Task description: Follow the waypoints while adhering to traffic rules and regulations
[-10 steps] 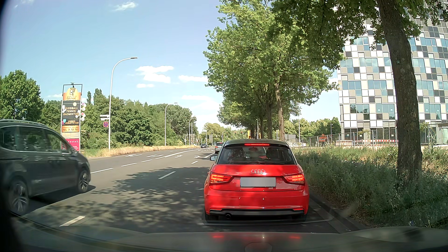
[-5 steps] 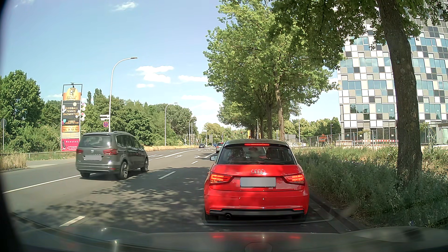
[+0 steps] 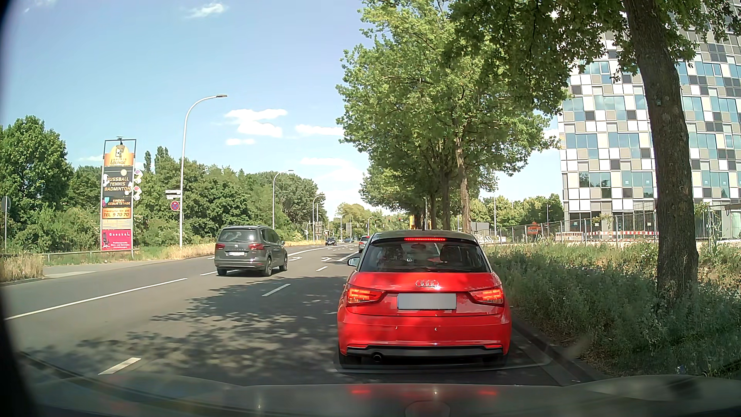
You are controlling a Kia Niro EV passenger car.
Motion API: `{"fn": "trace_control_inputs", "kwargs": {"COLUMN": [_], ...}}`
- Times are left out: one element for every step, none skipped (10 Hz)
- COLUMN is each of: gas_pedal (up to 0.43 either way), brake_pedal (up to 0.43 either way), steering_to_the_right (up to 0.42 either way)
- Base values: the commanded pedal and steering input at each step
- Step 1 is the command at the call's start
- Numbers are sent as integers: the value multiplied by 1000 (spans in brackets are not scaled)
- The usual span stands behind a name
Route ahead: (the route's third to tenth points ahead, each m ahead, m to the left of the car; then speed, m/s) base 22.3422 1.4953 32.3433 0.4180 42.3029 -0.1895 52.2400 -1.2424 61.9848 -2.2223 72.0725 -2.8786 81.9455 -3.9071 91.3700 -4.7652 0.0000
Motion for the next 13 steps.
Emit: {"fn": "trace_control_inputs", "kwargs": {"gas_pedal": [0,0,0,0,0,0,0,0,0,0,0,0,0], "brake_pedal": [226,226,226,226,226,226,220,226,226,220,226,226,226], "steering_to_the_right": [0,0,1,1,0,0,0,0,0,0,1,0,0]}}
